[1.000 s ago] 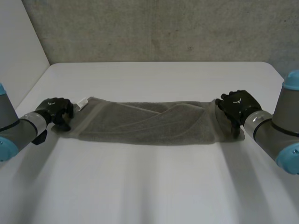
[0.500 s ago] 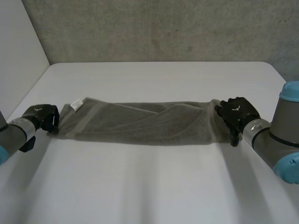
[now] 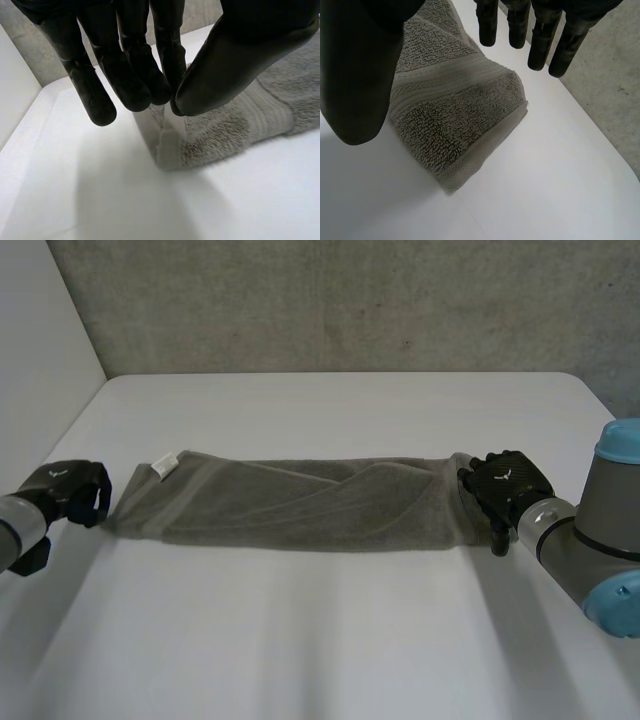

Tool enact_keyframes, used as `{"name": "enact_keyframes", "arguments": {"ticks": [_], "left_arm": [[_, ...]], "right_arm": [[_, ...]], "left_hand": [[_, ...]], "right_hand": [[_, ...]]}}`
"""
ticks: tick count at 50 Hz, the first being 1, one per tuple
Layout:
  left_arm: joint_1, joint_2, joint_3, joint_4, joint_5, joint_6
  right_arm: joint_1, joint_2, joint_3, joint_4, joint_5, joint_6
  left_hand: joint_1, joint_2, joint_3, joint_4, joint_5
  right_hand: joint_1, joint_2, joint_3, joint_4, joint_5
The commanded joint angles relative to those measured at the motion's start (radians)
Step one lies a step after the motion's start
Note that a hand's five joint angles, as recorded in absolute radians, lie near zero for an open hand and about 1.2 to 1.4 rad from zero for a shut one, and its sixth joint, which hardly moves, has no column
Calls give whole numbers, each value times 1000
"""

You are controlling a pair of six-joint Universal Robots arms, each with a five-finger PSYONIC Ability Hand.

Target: Fold the towel.

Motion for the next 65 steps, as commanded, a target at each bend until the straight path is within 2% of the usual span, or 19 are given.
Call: {"name": "enact_keyframes", "arguments": {"ticks": [1, 5, 7, 8, 9, 10, 11, 16, 20, 24, 37, 44, 46, 48, 49, 50, 51, 57, 65], "left_arm": [[81, 67, -146, 37, 75, 2], [104, 67, -158, 72, 99, 0], [96, 57, -137, 100, 112, 2], [96, 57, -137, 100, 112, 2], [83, 51, -109, 109, 110, 0], [61, 40, -74, 115, 109, -10], [61, 40, -74, 115, 109, -10], [-92, -58, 131, 113, 81, -58], [-140, -129, 249, 107, 40, -84], [-193, -268, 452, 77, -43, -105], [-212, -581, 877, -100, -108, -96], [-212, -615, 908, -104, -115, -95], [-212, -617, 908, -104, -115, -95], [-212, -615, 902, -104, -111, -96], [-212, -615, 902, -104, -111, -96], [-212, -608, 894, -104, -108, -96], [-212, -603, 888, -106, -106, -96], [-224, -566, 848, -112, -102, -99], [-227, -421, 643, -98, -86, -99]], "right_arm": [[8, -1, 3, -5, 1, 0], [11, -1, 1, -7, 0, 0], [12, 1, 1, -7, 0, 0], [12, 1, 3, -7, 1, 0], [12, 1, 4, -7, 1, 0], [12, 1, 4, -7, 1, 0], [12, 2, 6, -7, 1, 0], [12, 2, 15, -12, 0, 0], [12, 8, 17, -24, 1, 0], [12, 17, 17, -25, 0, -2], [11, 45, 17, -27, 1, -2], [4, 59, 9, -27, 3, -5], [3, 62, 9, -27, 3, -5], [3, 62, 9, -27, 3, -5], [1, 62, 9, -27, 3, -5], [1, 62, 9, -27, 3, -6], [1, 62, 9, -27, 3, -6], [1, 62, 12, -28, 3, -9], [1, 62, 11, -28, 3, -14]], "left_hand": [[126, 51, 56, 40, 92], [126, 51, 56, 40, 92], [-396, -471, -467, -482, -430], [-399, -474, -470, -485, -433], [-570, -646, -641, -656, -605], [-642, -717, -712, -728, -676], [-642, -718, -713, -728, -677], [-748, -824, -819, -834, -782], [-751, -827, -822, -837, -785], [-751, -827, -822, -837, -785], [-725, -800, -796, -811, -759], [-690, -765, -760, -775, -724], [-616, -692, -687, -702, -650], [-208, -283, -278, -293, -242], [-205, -281, -276, -291, -239], [39, -37, -32, -47, 5], [125, 50, 55, 40, 91], [126, 51, 56, 40, 92], [126, 51, 56, 40, 92]], "right_hand": [[-54, -64, -66, -80, -57], [-54, -64, -66, -80, -57], [-54, -64, -66, -80, -57], [-54, -64, -66, -80, -57], [-54, -64, -66, -80, -57], [-54, -64, -66, -80, -57], [-54, -64, -66, -80, -57], [-54, -64, -66, -80, -57], [-54, -64, -66, -80, -57], [-54, -64, -66, -80, -57], [-54, -64, -66, -80, -57], [-54, -64, -66, -80, -57], [-54, -64, -66, -80, -57], [-54, -64, -66, -80, -57], [-54, -64, -66, -80, -57], [-54, -64, -66, -80, -57], [-54, -64, -66, -80, -57], [-54, -64, -66, -80, -57], [-54, -64, -66, -80, -57]]}}
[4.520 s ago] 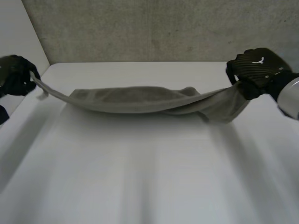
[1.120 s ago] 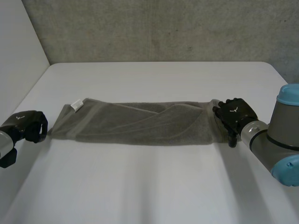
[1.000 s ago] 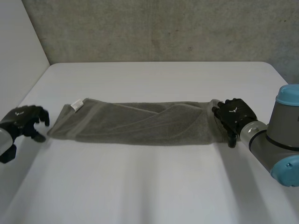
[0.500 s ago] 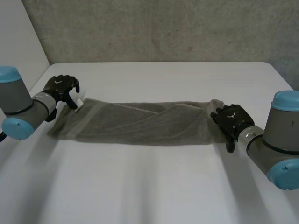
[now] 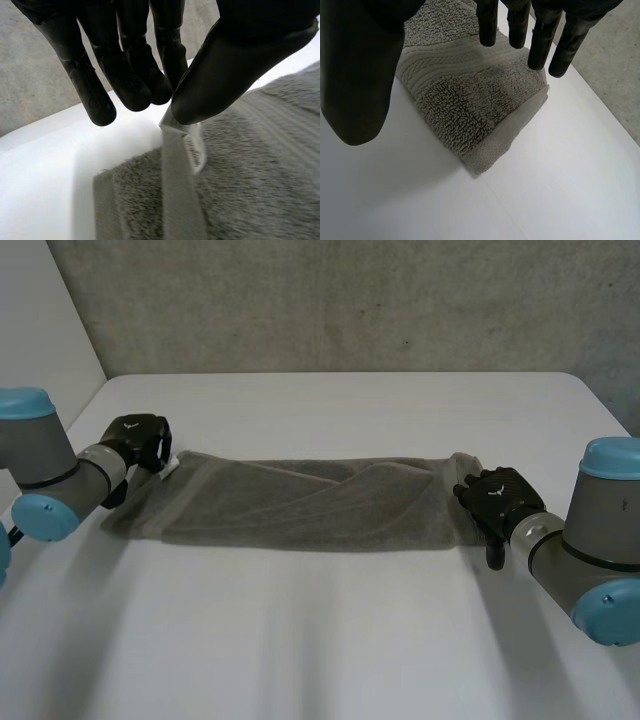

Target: Fold the towel.

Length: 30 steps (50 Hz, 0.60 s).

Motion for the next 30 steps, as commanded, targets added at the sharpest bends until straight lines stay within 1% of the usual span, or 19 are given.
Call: {"name": "enact_keyframes", "arguments": {"ticks": [1, 4, 5, 6, 7, 8, 9, 11, 13, 14, 19, 26, 30], "left_arm": [[-1, 104, -147, 14, 8, 2], [3, 141, -200, 46, 10, 3], [8, 150, -216, 53, 10, 2], [8, 150, -216, 53, 10, 2], [14, 159, -231, 55, 8, 3], [16, 168, -246, 55, 4, 3], [16, 168, -247, 55, 4, 3], [26, 193, -291, 53, -1, 3], [38, 213, -323, 57, 0, 5], [54, 236, -357, 64, 1, 6], [74, 268, -423, 83, -1, 8], [86, 267, -440, 84, -6, 8], [101, 253, -441, 80, -7, 9]], "right_arm": [[0, 0, 0, 0, 0, -2], [0, 0, 1, 0, 0, -4], [0, 0, 3, -2, 0, -4], [3, 0, 5, -5, 0, -4], [3, 0, 5, -5, 0, -4], [5, 0, 6, -8, 0, -4], [5, 0, 6, -8, 0, -4], [8, 0, 11, -10, 1, -4], [8, 0, 12, -10, 1, -4], [9, -2, 14, -10, 1, -5], [12, -2, 15, -10, 1, -4], [12, -2, 20, -10, 1, -5], [12, -2, 23, -14, 1, -5]], "left_hand": [[126, 48, 52, 40, 112], [126, 48, 52, 40, 112], [-57, -134, -131, -142, -71], [-59, -136, -133, -144, -73], [-605, -683, -679, -691, -619], [-771, -848, -844, -856, -784], [-772, -850, -846, -858, -786], [-857, -934, -931, -942, -871], [-866, -943, -940, -951, -880], [-863, -941, -937, -949, -877], [-855, -932, -928, -940, -868], [-828, -905, -902, -913, -842], [-775, -853, -849, -861, -789]], "right_hand": [[-54, -64, -66, -80, -57], [-54, -64, -66, -80, -57], [-54, -64, -66, -80, -57], [-54, -64, -66, -80, -57], [-54, -64, -66, -80, -57], [-54, -64, -66, -80, -57], [-54, -64, -66, -80, -57], [-54, -64, -66, -80, -57], [-54, -64, -66, -80, -57], [-54, -64, -66, -80, -57], [-54, -64, -66, -80, -57], [-54, -64, -66, -80, -57], [-54, -64, -66, -80, -57]]}}
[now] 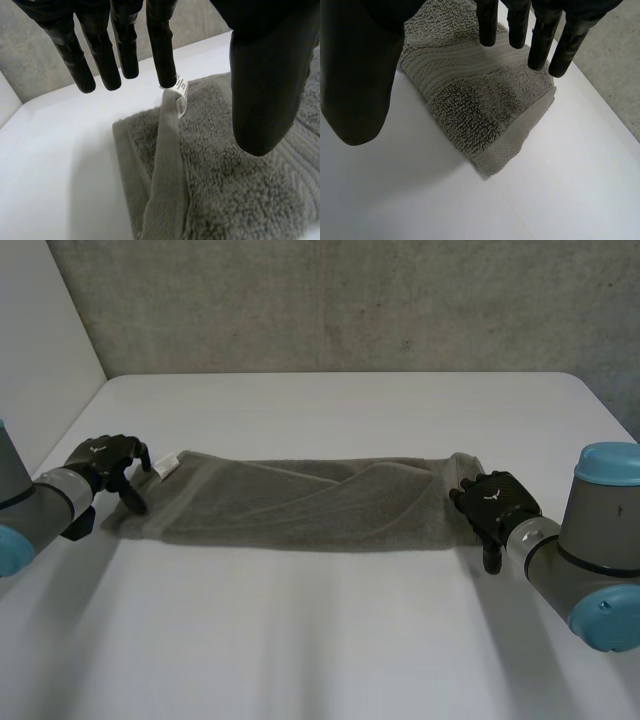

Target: Fold the towel.

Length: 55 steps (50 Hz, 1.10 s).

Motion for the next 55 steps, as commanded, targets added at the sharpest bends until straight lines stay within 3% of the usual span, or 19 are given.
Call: {"name": "enact_keyframes", "arguments": {"ticks": [1, 9, 22, 24, 26, 27, 28, 38, 48, 55], "left_arm": [[18, -18, -1, -5, -3, 1], [18, -29, -2, -10, -3, 1], [29, -29, -25, -45, -3, 150], [29, -29, -27, -49, -3, 153], [31, -24, -31, -57, -14, 153], [31, -24, -31, -57, -14, 153], [37, -20, -33, -63, -17, 148], [78, 62, -113, -89, 0, 148], [178, 197, -296, -69, 115, 159], [189, 204, -332, -40, 130, 156]], "right_arm": [[0, 0, 5, -5, 0, -2], [0, 0, 5, -5, 0, -2], [0, 0, 5, -5, 0, -2], [0, 0, 5, -5, 0, -2], [0, -2, 6, -5, 0, -2], [0, -2, 6, -5, 0, -2], [0, -2, 6, -5, 0, -2], [0, -8, 6, -4, 1, -2], [-17, -55, -12, -9, 0, 36], [-49, -67, -34, -4, -6, 127]], "left_hand": [[47, 43, 32, 30, 55], [293, 289, 278, 276, 301], [329, 324, 314, 312, 336], [444, 439, 428, 427, 451], [809, 804, 794, 792, 817], [811, 806, 795, 794, 818], [947, 942, 932, 930, 954], [948, 943, 933, 931, 956], [948, 943, 933, 931, 956], [948, 943, 933, 931, 956]], "right_hand": [[-54, -64, -66, -80, -57], [-54, -64, -66, -80, -57], [-54, -64, -66, -80, -57], [-54, -64, -66, -80, -57], [-54, -64, -66, -80, -57], [-54, -64, -66, -80, -57], [-54, -64, -66, -80, -57], [-54, -64, -66, -80, -57], [-54, -64, -66, -80, -57], [-54, -64, -66, -80, -57]]}}
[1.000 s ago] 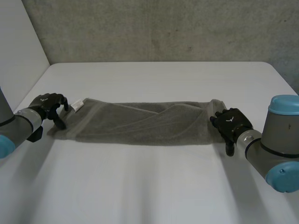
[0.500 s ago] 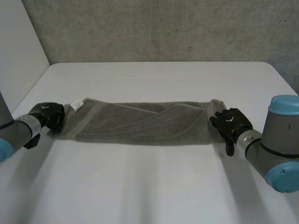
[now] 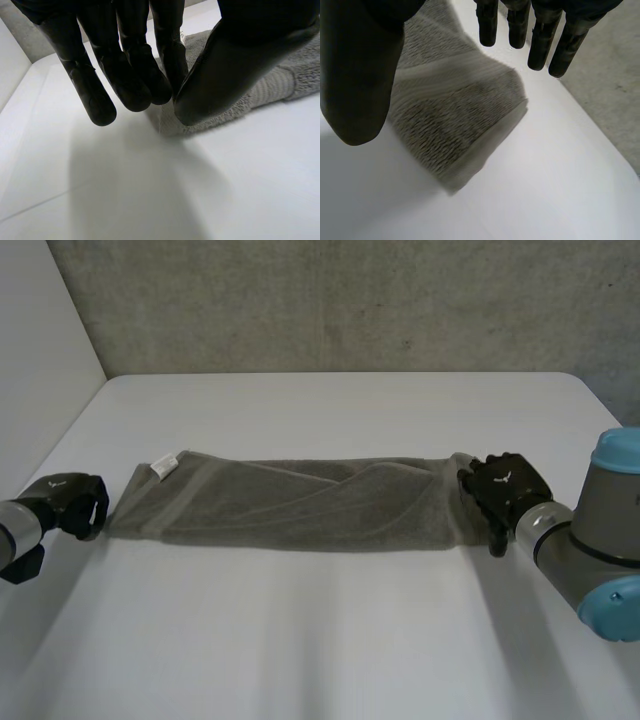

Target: Fold the towel.

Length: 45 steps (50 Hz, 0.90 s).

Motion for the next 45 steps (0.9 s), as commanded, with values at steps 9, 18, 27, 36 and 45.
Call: {"name": "enact_keyframes", "arguments": {"ticks": [9, 18, 27, 36, 45], "left_arm": [[-78, 46, -33, 78, 19, -76], [-165, 82, -16, 138, 15, -197], [-227, 88, -36, 282, 13, -373], [-214, 86, -117, 423, 9, -453], [-210, 89, -157, 471, 7, -453]], "right_arm": [[-72, 57, -72, 12, -61, 123], [-112, 91, -80, 10, -119, 126], [-120, 128, -86, 12, -127, 128], [-120, 140, -89, 10, -133, 128], [-129, 160, -110, 15, -130, 126]], "left_hand": [[-72, -159, -154, -168, -78], [-600, -687, -681, -696, -606], [-817, -904, -899, -913, -823], [-823, -910, -905, -919, -829], [-823, -910, -905, -919, -829]], "right_hand": [[-54, -64, -66, -80, -57], [32, 23, 21, 7, 30], [100, 90, 88, 75, 97], [589, 580, 578, 564, 587], [1168, 1158, 1156, 1142, 1165]]}}
